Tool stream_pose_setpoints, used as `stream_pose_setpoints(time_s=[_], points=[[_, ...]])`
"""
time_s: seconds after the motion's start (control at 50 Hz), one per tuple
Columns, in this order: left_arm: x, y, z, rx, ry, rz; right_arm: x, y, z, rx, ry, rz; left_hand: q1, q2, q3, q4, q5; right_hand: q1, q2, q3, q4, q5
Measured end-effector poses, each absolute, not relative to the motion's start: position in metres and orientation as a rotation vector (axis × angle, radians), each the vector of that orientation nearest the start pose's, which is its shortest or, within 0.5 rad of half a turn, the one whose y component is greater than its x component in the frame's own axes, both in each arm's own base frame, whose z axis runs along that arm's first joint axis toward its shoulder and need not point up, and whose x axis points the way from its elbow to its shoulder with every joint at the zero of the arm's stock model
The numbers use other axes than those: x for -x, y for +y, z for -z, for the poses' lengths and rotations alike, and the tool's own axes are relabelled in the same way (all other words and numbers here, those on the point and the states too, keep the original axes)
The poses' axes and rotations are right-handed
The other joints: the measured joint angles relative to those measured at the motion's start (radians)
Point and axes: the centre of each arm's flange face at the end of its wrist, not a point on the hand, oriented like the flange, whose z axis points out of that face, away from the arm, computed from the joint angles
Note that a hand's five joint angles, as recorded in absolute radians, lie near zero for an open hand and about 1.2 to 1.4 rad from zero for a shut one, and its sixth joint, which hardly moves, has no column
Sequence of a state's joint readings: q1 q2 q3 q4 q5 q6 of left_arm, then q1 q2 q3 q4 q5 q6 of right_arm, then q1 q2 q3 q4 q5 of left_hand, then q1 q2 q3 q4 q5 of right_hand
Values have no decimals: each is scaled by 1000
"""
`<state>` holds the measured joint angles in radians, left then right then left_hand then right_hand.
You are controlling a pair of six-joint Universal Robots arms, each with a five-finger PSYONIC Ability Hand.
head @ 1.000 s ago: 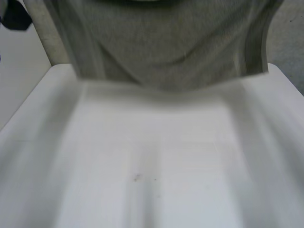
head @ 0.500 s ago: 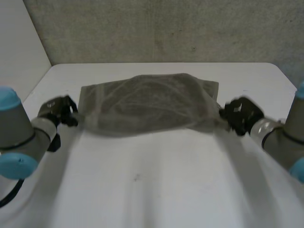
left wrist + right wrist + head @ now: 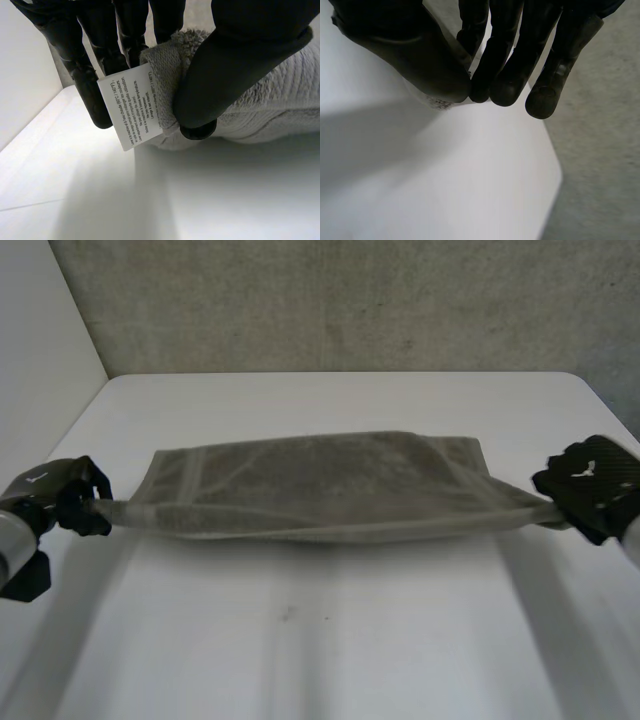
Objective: Fold the towel.
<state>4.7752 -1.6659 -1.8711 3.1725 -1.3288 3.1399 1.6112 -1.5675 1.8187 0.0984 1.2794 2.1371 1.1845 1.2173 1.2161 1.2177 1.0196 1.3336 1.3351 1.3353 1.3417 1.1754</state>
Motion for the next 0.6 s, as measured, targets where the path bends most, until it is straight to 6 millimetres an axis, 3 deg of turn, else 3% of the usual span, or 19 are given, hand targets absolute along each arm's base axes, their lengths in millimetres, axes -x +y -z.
stream_pose_setpoints(time_s=[0.16,0.28,0.44,0.6], points=[[125,-251,-225,-110,2772,1868,-148,-231,-262,1876,2320,1886,0,0,0,0,0,0,0,0,0,0],[124,-250,-223,-118,2821,1863,-145,-244,-263,1858,2321,1845,0,0,1,0,0,0,0,0,0,0],[132,-289,-203,-152,2878,1851,-157,-302,-239,1808,2313,1865,4,0,1,0,0,15,0,0,0,9],[149,-349,-175,-93,2883,1851,-190,-352,-207,1844,2321,1909,4,0,1,1,1,15,0,0,0,9]])
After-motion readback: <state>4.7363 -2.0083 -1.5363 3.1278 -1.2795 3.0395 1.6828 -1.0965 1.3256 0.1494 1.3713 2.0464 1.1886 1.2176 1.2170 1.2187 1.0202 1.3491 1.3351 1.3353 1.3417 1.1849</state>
